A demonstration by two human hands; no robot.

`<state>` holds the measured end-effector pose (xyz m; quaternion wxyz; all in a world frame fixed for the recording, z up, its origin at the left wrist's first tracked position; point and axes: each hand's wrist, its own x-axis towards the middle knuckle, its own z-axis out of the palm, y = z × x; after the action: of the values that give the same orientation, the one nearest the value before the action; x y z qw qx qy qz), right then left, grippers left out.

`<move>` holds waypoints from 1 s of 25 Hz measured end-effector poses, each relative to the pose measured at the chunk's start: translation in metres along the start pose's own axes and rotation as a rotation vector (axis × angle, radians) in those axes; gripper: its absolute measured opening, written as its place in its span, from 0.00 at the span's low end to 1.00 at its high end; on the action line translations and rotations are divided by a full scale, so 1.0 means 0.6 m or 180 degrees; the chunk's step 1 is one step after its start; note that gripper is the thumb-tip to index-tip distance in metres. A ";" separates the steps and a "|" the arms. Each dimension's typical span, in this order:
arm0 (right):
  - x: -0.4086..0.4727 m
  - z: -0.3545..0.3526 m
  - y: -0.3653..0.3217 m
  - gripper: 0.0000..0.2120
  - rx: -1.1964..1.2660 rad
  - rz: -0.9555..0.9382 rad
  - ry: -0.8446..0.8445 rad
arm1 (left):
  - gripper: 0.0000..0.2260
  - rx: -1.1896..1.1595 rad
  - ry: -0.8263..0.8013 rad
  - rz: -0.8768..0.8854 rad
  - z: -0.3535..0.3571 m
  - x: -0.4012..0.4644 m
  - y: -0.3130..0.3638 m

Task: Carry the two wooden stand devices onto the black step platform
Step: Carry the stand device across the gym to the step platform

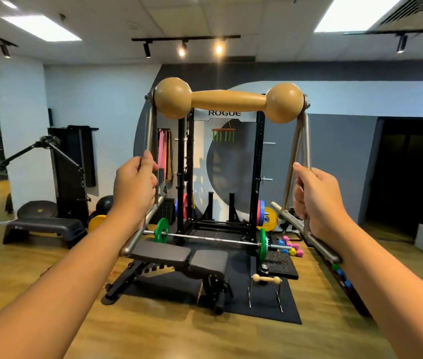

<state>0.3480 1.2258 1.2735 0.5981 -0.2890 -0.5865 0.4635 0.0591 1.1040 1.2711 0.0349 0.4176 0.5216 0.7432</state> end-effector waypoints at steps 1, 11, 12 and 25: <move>0.027 0.015 0.010 0.18 0.0026 -0.0004 -0.0035 | 0.17 0.0013 0.0004 -0.0005 0.006 0.026 -0.013; 0.290 0.161 0.158 0.19 0.0306 0.0047 -0.0344 | 0.18 0.0108 0.0323 0.0028 0.045 0.238 -0.154; 0.318 0.177 0.175 0.19 0.0359 0.0060 -0.0432 | 0.18 0.0105 0.0386 0.0022 0.047 0.257 -0.170; 0.610 0.456 0.362 0.16 0.0835 0.0165 -0.1423 | 0.17 0.0679 0.1274 0.0182 0.011 0.461 -0.325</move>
<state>-0.0071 1.5864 1.2786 0.4739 -0.1143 -0.6314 0.6030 -0.1910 1.3320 1.2768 -0.1346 0.2777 0.5818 0.7525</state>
